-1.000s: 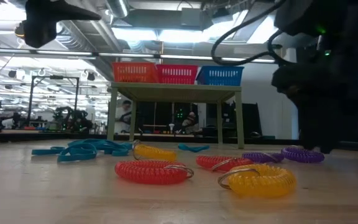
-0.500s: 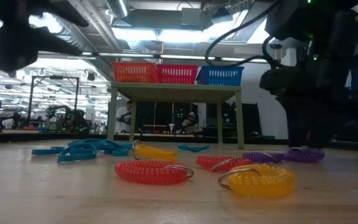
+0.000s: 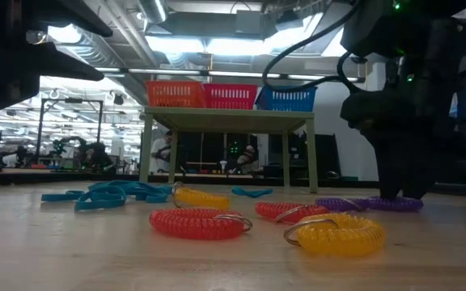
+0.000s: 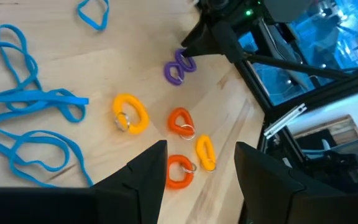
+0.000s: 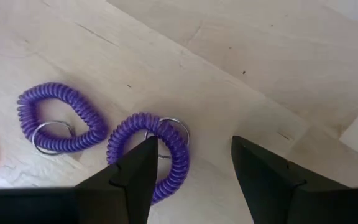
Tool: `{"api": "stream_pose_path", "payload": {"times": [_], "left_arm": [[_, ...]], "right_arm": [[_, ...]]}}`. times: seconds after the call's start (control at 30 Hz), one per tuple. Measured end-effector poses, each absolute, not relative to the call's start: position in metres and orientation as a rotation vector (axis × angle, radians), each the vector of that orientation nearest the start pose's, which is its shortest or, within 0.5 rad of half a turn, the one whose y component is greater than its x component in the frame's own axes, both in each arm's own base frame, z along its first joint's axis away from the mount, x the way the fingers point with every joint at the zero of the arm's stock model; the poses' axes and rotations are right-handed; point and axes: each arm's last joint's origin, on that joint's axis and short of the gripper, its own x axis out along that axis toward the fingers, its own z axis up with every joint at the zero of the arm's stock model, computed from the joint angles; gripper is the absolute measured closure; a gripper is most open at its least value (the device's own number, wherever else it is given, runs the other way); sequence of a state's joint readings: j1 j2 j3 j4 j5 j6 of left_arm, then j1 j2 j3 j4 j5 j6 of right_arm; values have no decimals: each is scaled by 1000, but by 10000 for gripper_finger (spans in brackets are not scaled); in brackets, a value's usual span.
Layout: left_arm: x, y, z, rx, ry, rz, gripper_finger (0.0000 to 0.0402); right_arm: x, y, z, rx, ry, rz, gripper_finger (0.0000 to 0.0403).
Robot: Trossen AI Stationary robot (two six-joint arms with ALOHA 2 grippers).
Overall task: Pick & Place Office Desk Supplies
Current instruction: Put the violet spring keychain into the red bin on the shelf
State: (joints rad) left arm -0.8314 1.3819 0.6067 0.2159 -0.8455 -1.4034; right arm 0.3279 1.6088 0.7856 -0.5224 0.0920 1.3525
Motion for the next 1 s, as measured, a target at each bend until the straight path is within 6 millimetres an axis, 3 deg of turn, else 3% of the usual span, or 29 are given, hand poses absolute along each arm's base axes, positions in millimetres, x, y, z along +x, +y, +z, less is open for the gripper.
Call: {"api": "stream_pose_path", "payload": {"times": [0.43,1.0], "left_arm": [[193,-178,190,-983,258,266,219],[193,-178,190,-979,256,268,219]], "right_arm": [[258,80,150,914,1088,-558,197],[254,86,141,873,1200,-543,197]]}}
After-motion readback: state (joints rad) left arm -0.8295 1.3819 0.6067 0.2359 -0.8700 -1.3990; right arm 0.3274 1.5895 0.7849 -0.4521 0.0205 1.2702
